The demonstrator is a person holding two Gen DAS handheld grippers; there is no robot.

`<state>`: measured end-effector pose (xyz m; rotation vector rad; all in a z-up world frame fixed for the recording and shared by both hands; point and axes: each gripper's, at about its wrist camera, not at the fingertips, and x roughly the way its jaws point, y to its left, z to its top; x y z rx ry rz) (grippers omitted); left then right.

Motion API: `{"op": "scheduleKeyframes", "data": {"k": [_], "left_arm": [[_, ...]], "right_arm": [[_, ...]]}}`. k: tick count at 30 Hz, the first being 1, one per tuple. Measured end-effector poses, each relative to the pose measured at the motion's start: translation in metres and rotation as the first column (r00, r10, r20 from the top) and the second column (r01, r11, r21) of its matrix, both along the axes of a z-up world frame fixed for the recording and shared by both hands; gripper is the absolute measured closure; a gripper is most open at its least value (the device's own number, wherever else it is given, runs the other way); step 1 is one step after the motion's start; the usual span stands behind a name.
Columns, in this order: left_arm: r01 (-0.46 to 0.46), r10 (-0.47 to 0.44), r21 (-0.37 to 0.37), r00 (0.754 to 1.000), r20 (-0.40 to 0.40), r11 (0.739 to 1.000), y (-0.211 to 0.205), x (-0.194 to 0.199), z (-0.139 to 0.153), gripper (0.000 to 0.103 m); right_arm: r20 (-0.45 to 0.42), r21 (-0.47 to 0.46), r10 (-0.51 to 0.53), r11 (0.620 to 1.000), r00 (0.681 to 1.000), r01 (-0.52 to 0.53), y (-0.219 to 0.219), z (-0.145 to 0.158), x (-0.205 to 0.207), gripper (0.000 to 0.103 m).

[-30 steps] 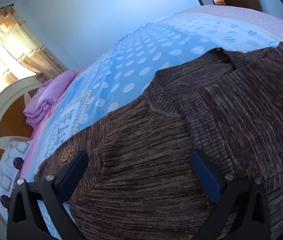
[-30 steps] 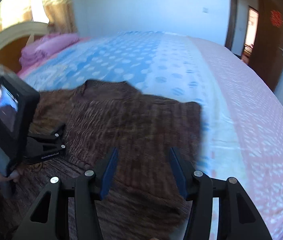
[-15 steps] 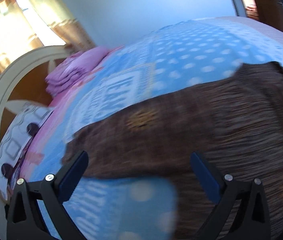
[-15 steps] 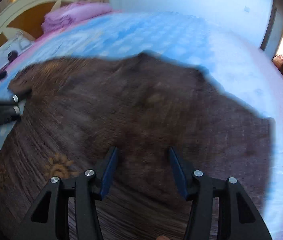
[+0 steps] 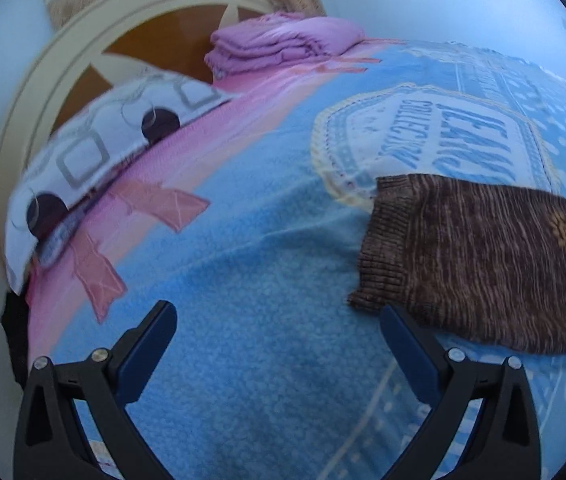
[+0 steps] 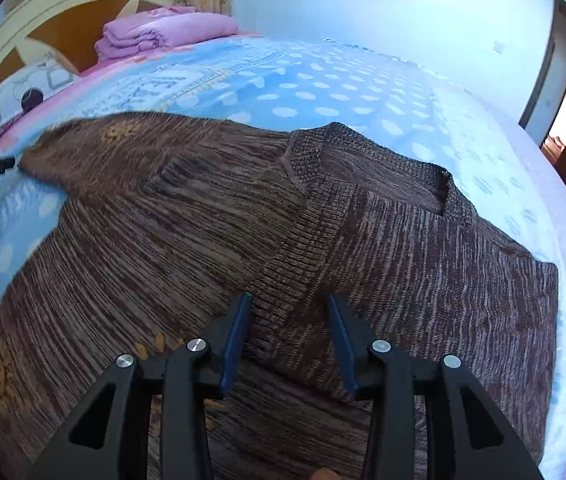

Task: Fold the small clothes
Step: 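Fold the held sleeve across the sweater body and release it, then grasp the other sleeve cuff with the left gripper and lift it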

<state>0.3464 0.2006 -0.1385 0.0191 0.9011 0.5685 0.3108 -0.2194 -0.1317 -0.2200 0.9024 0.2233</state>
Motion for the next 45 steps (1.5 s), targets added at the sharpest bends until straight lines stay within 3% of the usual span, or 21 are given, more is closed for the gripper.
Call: {"op": "scheduleKeyframes", "data": {"k": [6,10,12,16,17,20,23,27,31,35,45], "left_arm": [[-0.017,0.021,-0.128,0.999,0.026,0.992,0.007,0.014,-0.004,0.000],[0.000,0.005,-0.145,0.999,0.039,0.989,0.000,0.026,-0.005,0.000],[0.000,0.004,-0.152,1.000,0.021,0.988,0.000,0.033,-0.009,0.015],[-0.005,0.010,-0.218,1.000,0.024,0.976,0.001,0.041,-0.017,0.033],[0.002,0.005,-0.224,1.000,0.029,0.975,0.000,0.041,-0.016,0.043],[0.074,-0.065,-0.258,0.997,0.043,0.963,-0.011,0.042,-0.014,0.091],[0.096,-0.090,-0.224,0.995,0.037,0.970,-0.023,0.043,-0.009,0.094],[0.105,-0.094,-0.233,0.994,0.059,0.967,-0.023,0.041,0.002,0.095],[0.120,-0.103,-0.253,0.992,0.079,0.960,-0.023,0.037,0.020,0.095],[0.177,-0.150,-0.221,0.980,0.133,0.959,-0.038,0.032,0.045,0.095],[0.315,-0.255,-0.266,0.937,0.238,0.911,-0.099,0.027,0.101,0.095]], "right_arm": [[0.043,-0.092,0.040,0.995,0.998,-0.036,0.020,-0.006,-0.012,0.059],[0.043,-0.099,0.038,0.994,0.998,-0.034,0.020,-0.005,-0.011,0.058],[0.041,-0.089,0.036,0.996,0.999,-0.032,0.019,-0.006,-0.011,0.058],[0.046,-0.097,0.034,0.995,0.998,-0.029,0.021,-0.007,-0.012,0.057],[0.048,-0.100,0.033,0.995,0.998,-0.028,0.021,-0.007,-0.012,0.057],[0.048,-0.096,0.025,0.995,0.999,-0.020,0.020,-0.006,-0.011,0.054],[0.044,-0.085,0.018,0.996,0.999,-0.014,0.018,-0.006,-0.009,0.052],[0.039,-0.072,0.015,0.997,0.999,-0.012,0.017,-0.005,-0.008,0.051],[0.035,0.042,-0.004,0.999,0.999,0.003,-0.001,0.011,-0.009,0.051],[0.073,0.104,-0.039,0.994,0.997,0.031,-0.024,0.041,-0.019,0.050],[0.055,0.147,-0.105,0.985,0.993,0.096,-0.073,0.065,-0.053,0.047]]}}
